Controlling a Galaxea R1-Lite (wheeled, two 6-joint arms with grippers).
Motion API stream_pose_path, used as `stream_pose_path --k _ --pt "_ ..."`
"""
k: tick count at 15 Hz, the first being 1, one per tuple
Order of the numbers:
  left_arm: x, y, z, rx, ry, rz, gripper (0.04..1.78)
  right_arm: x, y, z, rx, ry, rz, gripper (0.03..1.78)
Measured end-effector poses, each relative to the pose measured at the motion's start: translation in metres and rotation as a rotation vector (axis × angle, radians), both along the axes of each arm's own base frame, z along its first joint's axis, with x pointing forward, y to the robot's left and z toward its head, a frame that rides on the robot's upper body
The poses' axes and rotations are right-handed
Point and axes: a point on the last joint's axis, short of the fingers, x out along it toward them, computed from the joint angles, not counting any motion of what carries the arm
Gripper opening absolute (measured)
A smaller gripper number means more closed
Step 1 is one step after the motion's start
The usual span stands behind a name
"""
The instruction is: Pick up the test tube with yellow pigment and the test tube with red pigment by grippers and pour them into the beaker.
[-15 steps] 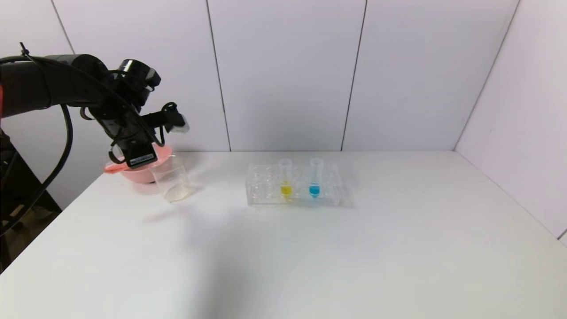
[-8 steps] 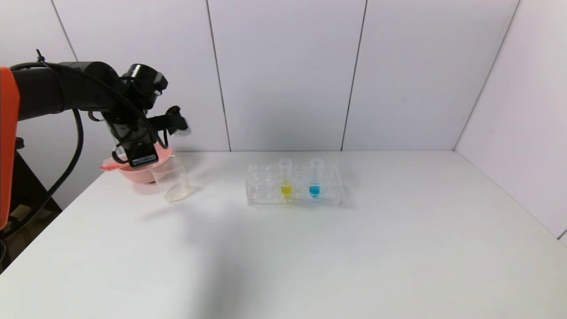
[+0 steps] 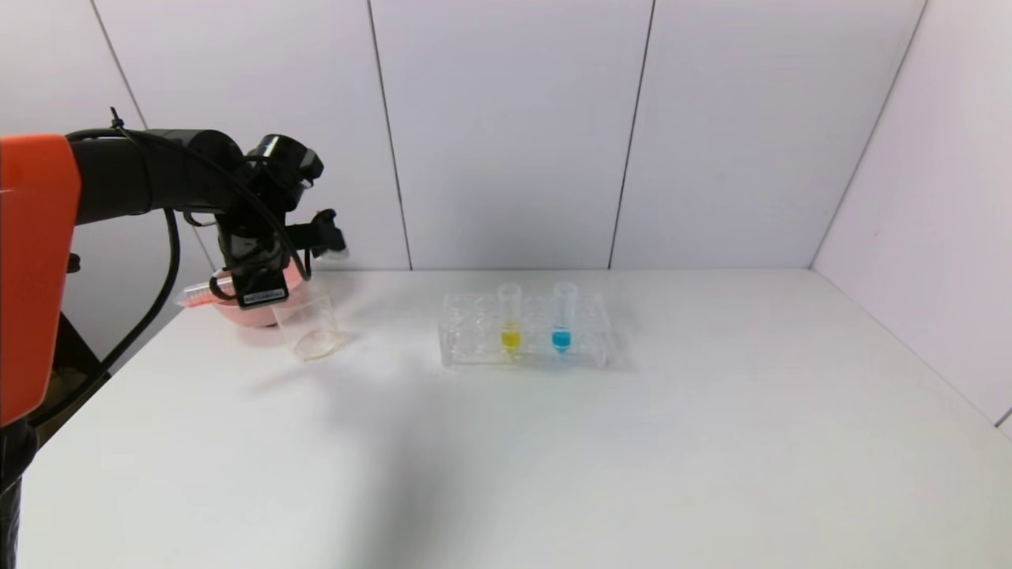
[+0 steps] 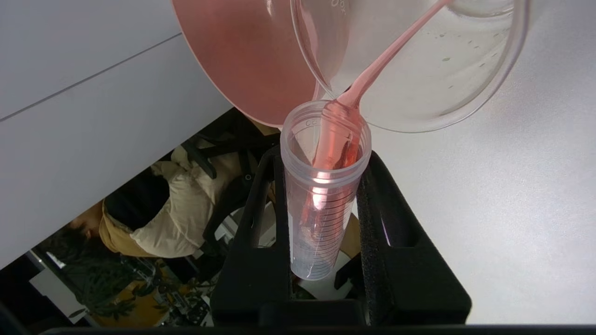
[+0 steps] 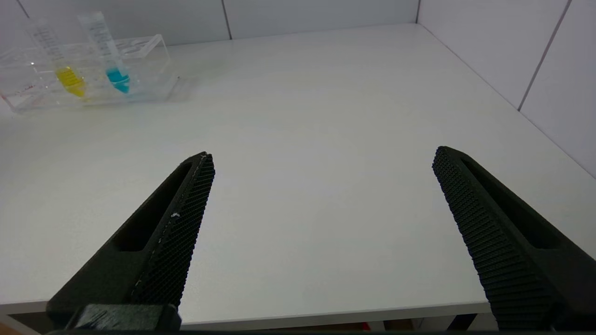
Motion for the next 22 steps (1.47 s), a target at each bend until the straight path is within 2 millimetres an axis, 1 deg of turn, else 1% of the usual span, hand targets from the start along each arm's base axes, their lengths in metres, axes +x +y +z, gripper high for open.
stream_pose_path --k 3,7,10,14,17,19,22 --pt "0.001 -0.004 -0.001 0.048 0.003 0.006 0.43 0.000 0.000 0.000 0.000 0.000 0.000 1.71" --pt "0.003 -0.004 0.000 0.120 0.000 0.017 0.43 0.000 0.000 0.000 0.000 0.000 0.000 1.71" --pt "0.003 -0.011 0.002 0.153 -0.008 0.005 0.43 0.000 0.000 0.000 0.000 0.000 0.000 1.71" --pt "0.001 -0.024 0.003 0.197 -0.008 -0.014 0.43 0.000 0.000 0.000 0.000 0.000 0.000 1.71" --pt "0.001 -0.028 0.002 0.203 -0.006 -0.018 0.43 0.000 0.000 0.000 0.000 0.000 0.000 1.71" --pt "0.000 -0.028 0.004 0.194 -0.013 -0.015 0.43 0.000 0.000 0.000 0.000 0.000 0.000 1.71" --pt "-0.004 -0.013 0.014 0.129 -0.046 -0.001 0.43 0.000 0.000 0.000 0.000 0.000 0.000 1.71"
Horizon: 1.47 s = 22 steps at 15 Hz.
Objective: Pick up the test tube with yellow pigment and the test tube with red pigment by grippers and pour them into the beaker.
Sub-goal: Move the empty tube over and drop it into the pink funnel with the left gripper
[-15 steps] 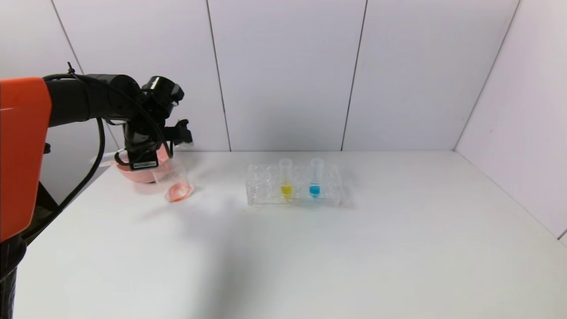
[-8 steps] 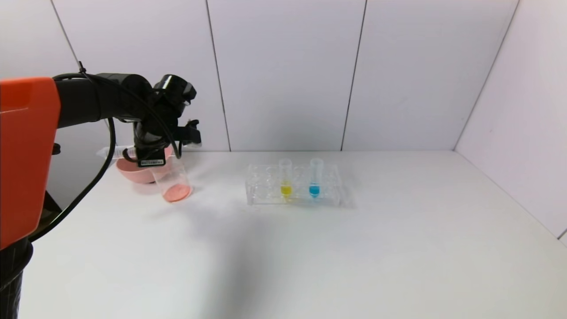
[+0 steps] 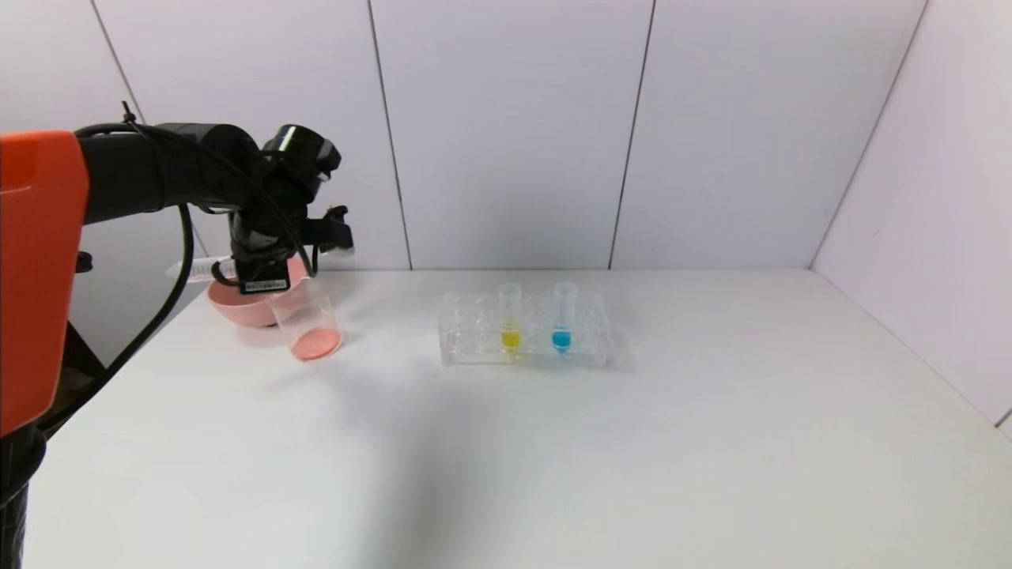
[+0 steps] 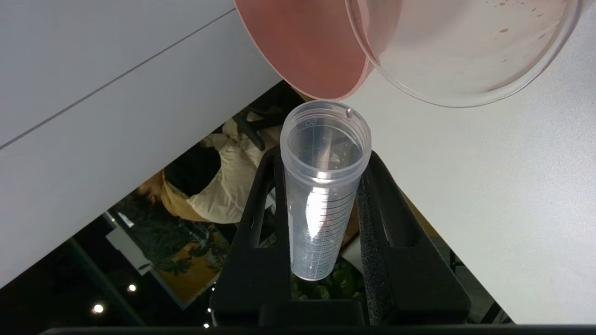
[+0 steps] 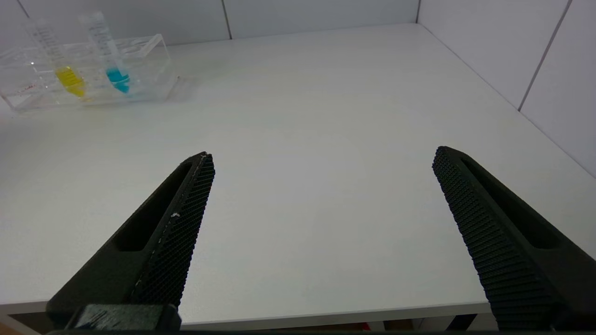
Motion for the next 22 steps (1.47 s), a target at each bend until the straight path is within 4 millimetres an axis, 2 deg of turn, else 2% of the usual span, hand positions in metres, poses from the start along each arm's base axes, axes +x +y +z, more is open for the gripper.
stream_pose_path --k 3,6,9,11,13,16,19,22 --pt "-0.007 0.023 0.015 -0.223 -0.080 0.020 0.43 0.000 0.000 0.000 0.000 0.000 0.000 1.71" --pt "-0.017 0.041 0.032 -0.532 -0.203 0.087 0.43 0.000 0.000 0.000 0.000 0.000 0.000 1.71" --pt "-0.034 0.045 0.054 -0.805 -0.353 0.180 0.43 0.000 0.000 0.000 0.000 0.000 0.000 1.71" --pt "-0.042 0.046 0.060 -0.940 -0.488 0.254 0.43 0.000 0.000 0.000 0.000 0.000 0.000 1.71" --pt "-0.049 0.047 0.053 -1.003 -0.594 0.299 0.43 0.000 0.000 0.000 0.000 0.000 0.000 1.71" --pt "-0.063 0.049 0.020 -1.021 -0.720 0.337 0.43 0.000 0.000 0.000 0.000 0.000 0.000 1.71" --pt "-0.076 0.055 -0.008 -1.074 -0.923 0.317 0.43 0.000 0.000 0.000 0.000 0.000 0.000 1.71" --pt "-0.073 0.063 -0.019 -1.189 -1.150 0.296 0.43 0.000 0.000 0.000 0.000 0.000 0.000 1.71"
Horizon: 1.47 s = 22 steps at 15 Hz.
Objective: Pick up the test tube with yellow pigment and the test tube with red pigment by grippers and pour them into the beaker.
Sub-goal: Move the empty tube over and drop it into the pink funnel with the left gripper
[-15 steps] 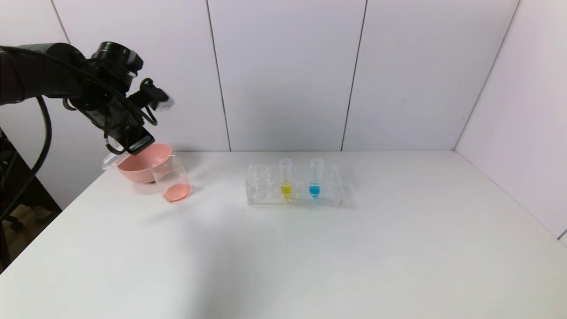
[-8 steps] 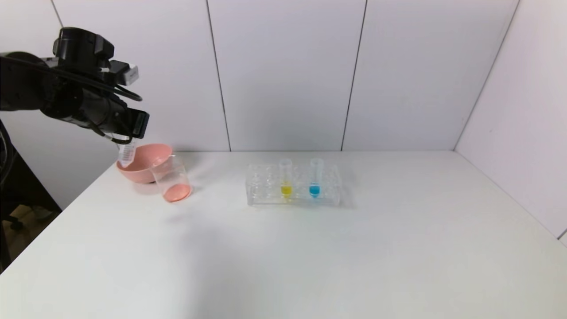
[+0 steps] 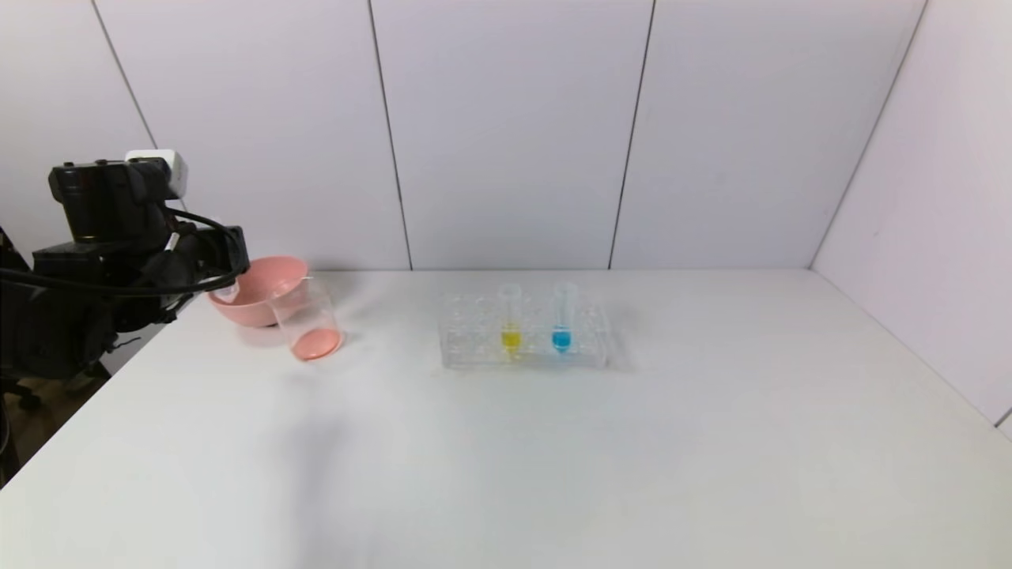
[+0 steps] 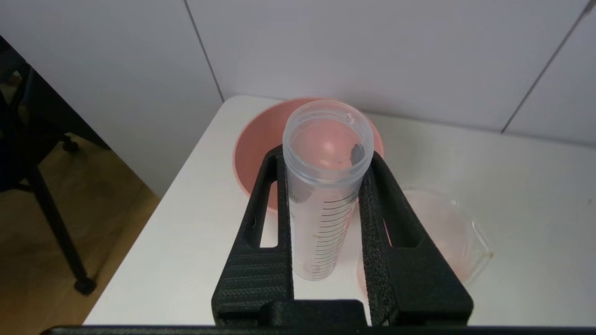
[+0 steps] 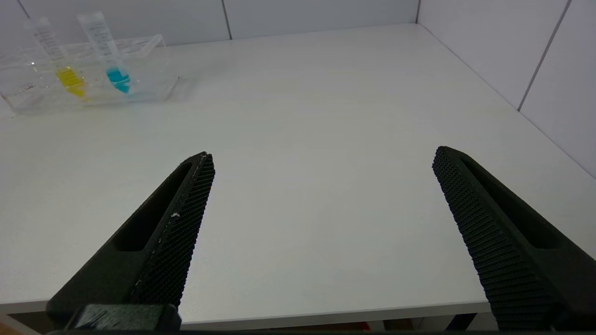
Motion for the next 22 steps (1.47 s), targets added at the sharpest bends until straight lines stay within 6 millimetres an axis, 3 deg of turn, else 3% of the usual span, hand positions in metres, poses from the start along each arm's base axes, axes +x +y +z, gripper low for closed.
stream_pose_path --k 4,7,11,16,22 --pt "0.037 0.015 -0.012 -0.047 -0.131 0.067 0.43 0.000 0.000 0.000 0.000 0.000 0.000 1.71" --pt "0.070 0.021 -0.027 -0.047 -0.148 0.096 0.43 0.000 0.000 0.000 0.000 0.000 0.000 1.71" --pt "0.099 0.025 -0.041 -0.036 -0.152 0.137 0.43 0.000 0.000 0.000 0.000 0.000 0.000 1.71" --pt "0.113 0.025 -0.054 -0.032 -0.143 0.151 0.43 0.000 0.000 0.000 0.000 0.000 0.000 1.71" --pt "0.111 0.026 -0.050 -0.035 -0.157 0.155 0.43 0.000 0.000 0.000 0.000 0.000 0.000 1.71"
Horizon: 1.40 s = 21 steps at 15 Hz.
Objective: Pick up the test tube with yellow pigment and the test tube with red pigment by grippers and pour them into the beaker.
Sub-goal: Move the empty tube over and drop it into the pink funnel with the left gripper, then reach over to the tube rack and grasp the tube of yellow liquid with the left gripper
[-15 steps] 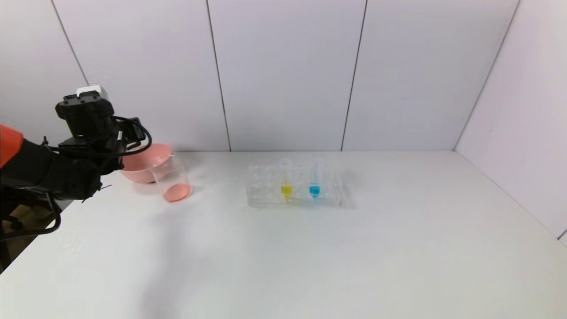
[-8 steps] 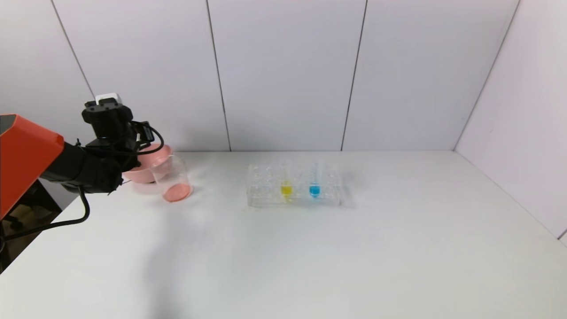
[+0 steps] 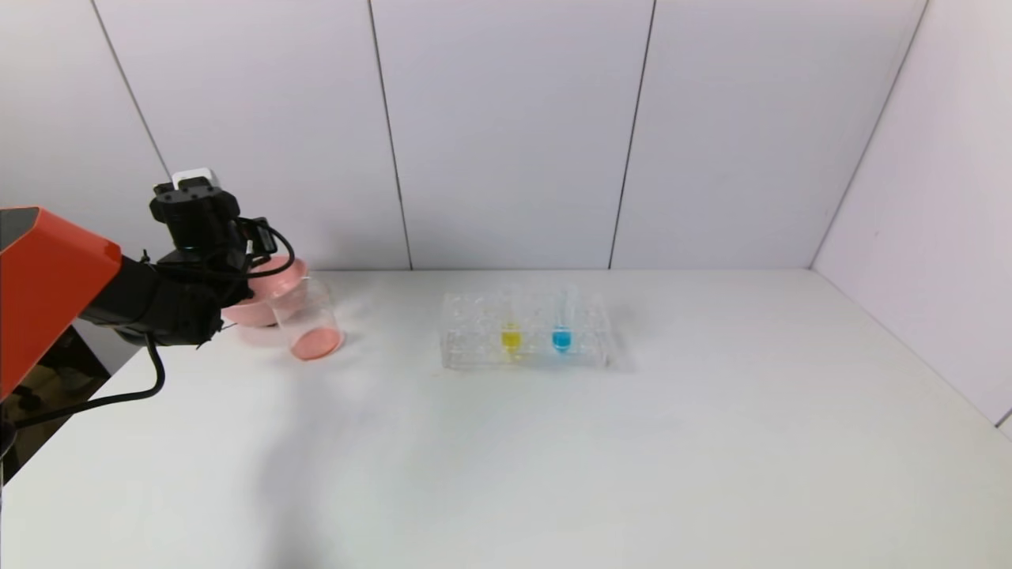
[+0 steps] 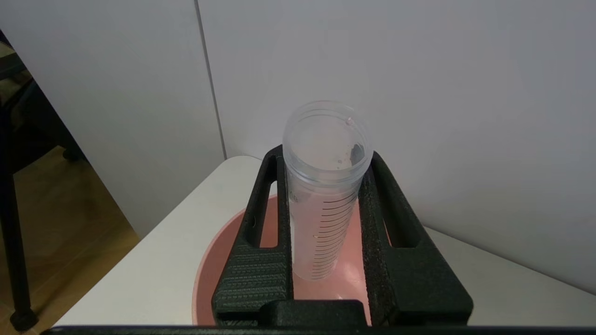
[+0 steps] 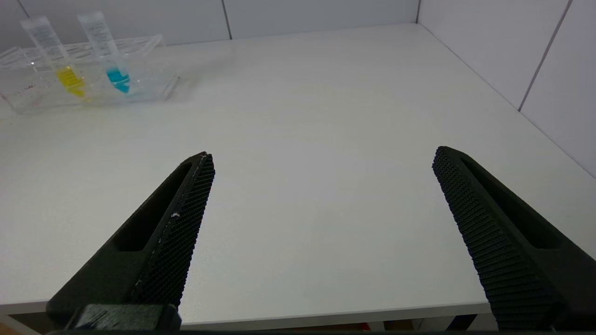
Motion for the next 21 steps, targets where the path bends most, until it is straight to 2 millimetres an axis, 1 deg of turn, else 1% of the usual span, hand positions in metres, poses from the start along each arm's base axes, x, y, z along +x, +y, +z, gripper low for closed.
stream_pose_path --k 3,8,9,11,13,14,16,18,20,21 --pt "-0.004 0.000 0.003 0.007 0.009 -0.002 0.43 0.000 0.000 0.000 0.000 0.000 0.000 1.71" --pt "-0.007 -0.002 0.000 0.016 0.052 0.001 0.43 0.000 0.000 0.000 0.000 0.000 0.000 1.71" --pt "-0.008 -0.002 -0.001 0.016 0.055 0.001 0.44 0.000 0.000 0.000 0.000 0.000 0.000 1.71" --pt "-0.007 -0.003 -0.001 0.016 0.056 0.000 0.52 0.000 0.000 0.000 0.000 0.000 0.000 1.71" --pt "-0.007 -0.003 -0.002 0.016 0.057 -0.002 0.70 0.000 0.000 0.000 0.000 0.000 0.000 1.71" --pt "-0.007 -0.004 -0.002 0.016 0.057 -0.004 0.83 0.000 0.000 0.000 0.000 0.000 0.000 1.71" --pt "-0.007 -0.005 -0.002 0.016 0.057 -0.005 1.17 0.000 0.000 0.000 0.000 0.000 0.000 1.71" --pt "-0.007 -0.005 -0.001 0.016 0.054 -0.004 1.46 0.000 0.000 0.000 0.000 0.000 0.000 1.71" --pt "-0.009 -0.006 0.003 0.015 0.036 -0.007 1.66 0.000 0.000 0.000 0.000 0.000 0.000 1.71" --pt "-0.013 -0.007 0.007 0.014 0.033 -0.017 1.72 0.000 0.000 0.000 0.000 0.000 0.000 1.71"
